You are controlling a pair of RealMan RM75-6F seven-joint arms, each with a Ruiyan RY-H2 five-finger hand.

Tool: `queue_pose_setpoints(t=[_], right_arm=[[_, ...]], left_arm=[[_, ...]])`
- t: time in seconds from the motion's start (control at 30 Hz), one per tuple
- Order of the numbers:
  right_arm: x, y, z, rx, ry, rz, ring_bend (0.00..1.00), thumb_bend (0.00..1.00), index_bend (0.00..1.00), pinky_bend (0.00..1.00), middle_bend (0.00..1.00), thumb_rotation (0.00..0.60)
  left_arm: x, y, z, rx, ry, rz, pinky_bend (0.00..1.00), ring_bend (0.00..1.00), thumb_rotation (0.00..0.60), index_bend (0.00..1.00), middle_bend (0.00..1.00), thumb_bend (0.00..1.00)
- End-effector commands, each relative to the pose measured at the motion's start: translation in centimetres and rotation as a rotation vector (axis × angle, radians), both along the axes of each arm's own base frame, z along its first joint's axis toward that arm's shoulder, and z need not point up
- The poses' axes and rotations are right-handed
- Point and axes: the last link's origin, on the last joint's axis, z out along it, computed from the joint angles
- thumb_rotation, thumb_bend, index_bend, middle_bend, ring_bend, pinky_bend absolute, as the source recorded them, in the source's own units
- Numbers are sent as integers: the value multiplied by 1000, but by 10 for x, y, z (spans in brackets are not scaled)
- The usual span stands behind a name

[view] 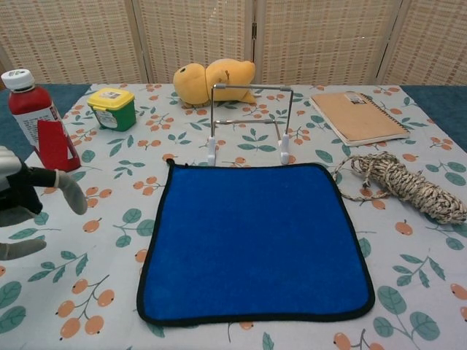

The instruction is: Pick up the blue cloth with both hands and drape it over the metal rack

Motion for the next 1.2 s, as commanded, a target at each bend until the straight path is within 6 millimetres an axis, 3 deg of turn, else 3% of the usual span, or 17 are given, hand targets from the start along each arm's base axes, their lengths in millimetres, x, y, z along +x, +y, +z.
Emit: queue_pose_setpoints(t=[0.03, 0.3, 0.6, 1.2], right_arm=[[6, -2, -13, 49, 12, 27, 810, 169, 343, 902, 863, 600], [14, -8, -43, 138, 42, 56, 853, 169, 347, 903, 904, 600], [25, -14, -68, 218, 49, 92, 884, 169, 358, 907, 925, 600], [32, -18, -88, 260, 42, 111, 885, 168, 358, 907, 925, 600]], left_arm=[[8, 0, -17, -69, 16, -35, 1000, 919, 600, 373, 967, 296], [21, -1, -46, -145, 13, -61, 1000, 947, 600, 394, 998, 296], [21, -8, -62, -173, 39, -71, 1000, 950, 600, 397, 1000, 296], [30, -10, -95, -188, -12, -68, 1000, 950, 600, 419, 1000, 296]])
